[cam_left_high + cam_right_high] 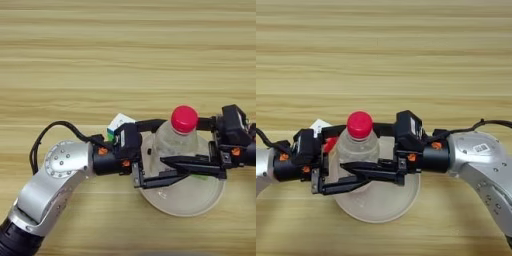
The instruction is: Move the objects on the table
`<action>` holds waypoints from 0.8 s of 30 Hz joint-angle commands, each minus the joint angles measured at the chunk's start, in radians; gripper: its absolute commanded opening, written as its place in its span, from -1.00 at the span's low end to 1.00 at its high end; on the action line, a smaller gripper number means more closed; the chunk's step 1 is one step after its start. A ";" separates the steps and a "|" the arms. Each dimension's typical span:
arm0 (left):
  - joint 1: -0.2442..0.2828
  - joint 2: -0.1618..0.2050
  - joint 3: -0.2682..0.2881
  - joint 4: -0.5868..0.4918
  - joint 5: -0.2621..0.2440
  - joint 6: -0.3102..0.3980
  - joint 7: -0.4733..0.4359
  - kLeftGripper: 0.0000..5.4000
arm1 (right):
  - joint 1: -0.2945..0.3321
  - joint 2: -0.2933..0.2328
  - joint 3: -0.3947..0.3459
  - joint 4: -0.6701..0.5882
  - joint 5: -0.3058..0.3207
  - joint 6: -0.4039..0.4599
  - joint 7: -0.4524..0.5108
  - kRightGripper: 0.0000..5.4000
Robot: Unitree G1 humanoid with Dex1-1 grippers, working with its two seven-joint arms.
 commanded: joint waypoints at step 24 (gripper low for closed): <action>-0.006 -0.015 0.042 0.090 0.027 -0.046 0.032 0.50 | -0.040 0.038 -0.014 -0.006 -0.007 -0.039 -0.019 0.30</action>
